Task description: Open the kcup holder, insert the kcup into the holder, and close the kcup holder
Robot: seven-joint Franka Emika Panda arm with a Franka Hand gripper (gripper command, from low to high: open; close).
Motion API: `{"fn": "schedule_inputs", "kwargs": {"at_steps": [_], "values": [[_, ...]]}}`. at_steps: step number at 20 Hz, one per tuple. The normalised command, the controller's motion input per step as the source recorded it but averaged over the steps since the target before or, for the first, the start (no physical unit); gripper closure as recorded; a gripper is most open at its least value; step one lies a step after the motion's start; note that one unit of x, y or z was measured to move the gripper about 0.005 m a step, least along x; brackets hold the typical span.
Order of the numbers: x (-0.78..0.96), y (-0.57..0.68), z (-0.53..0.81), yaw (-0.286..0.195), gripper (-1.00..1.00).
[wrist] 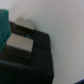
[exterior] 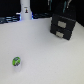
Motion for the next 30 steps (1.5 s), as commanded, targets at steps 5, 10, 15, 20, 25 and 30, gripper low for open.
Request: {"fn": "schedule_inputs", "kwargs": {"at_steps": [5,10,15,20,25,30], "values": [[-0.29,0.64,-0.24,-0.172,-1.00],[-0.26,0.56,-0.32,-0.162,-1.00],[-0.20,0.38,-0.40,-0.129,-1.00],[-0.15,0.23,-0.44,-0.102,-1.00],[-0.16,0.18,-0.47,-0.052,-1.00],[-0.28,0.09,-0.47,-0.018,-1.00]]}}
